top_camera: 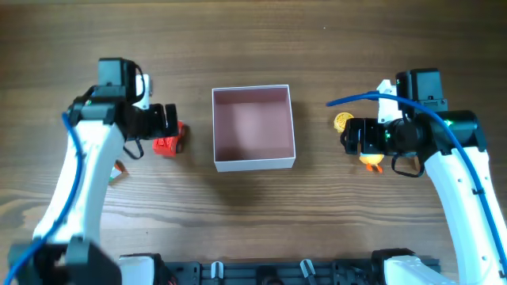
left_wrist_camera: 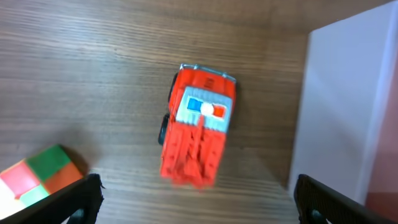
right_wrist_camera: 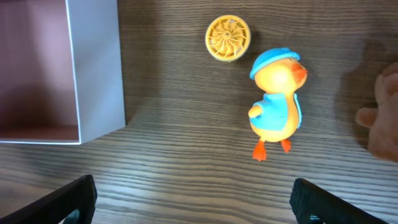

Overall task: Pack container
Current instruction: 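Move the left gripper down onto the red toy truck and grasp it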

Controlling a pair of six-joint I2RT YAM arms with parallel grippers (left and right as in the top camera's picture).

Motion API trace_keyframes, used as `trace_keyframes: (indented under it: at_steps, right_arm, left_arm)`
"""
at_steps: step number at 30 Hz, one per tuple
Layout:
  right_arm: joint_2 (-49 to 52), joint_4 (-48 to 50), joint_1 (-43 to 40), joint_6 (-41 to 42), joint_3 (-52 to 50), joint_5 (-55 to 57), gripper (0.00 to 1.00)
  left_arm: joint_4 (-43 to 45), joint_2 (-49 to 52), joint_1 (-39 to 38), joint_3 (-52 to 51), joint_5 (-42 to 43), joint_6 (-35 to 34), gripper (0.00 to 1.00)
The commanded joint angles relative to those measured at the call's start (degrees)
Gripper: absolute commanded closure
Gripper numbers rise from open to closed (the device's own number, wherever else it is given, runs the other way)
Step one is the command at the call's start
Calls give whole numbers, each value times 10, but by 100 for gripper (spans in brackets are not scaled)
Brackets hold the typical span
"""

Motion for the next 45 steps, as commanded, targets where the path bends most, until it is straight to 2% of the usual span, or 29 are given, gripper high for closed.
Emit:
trace_keyframes:
  at_steps: [1,9,20,22,25,28,33,36,40,45]
  right_arm:
    - [3,1,2,12,11,18,0]
    - [3,2,2,12,11,18,0]
    - [3,2,2,12,11,18,0]
    - [3,2,2,12,11,18,0]
    - [3,2,2,12,11,18,0]
    - [3,4,2,12,11,18,1]
    - [3,5,2,12,11,18,0]
    - [3,5,2,12,11,18,0]
    - [3,6,2,12,11,18,0]
    - [3,6,2,12,11,18,0]
  left_arm:
    - [25,69,-3,9,-7,37,0]
    - [68,154,-3,9,-6,83,0]
    - [77,188,-3,8,-6,83,7]
    - [77,188,-3,8,-6,83,11]
    - [78,186,-3,9,-5,83,8]
    - [77,178,-3,14,7,83,15]
    - [71,158,-3,15,7,83,15]
    - [65,156,-3,15,7,83,21]
    - [60,156,-3,15,9,83,22]
    - [57,156,-3,15,9,83,32]
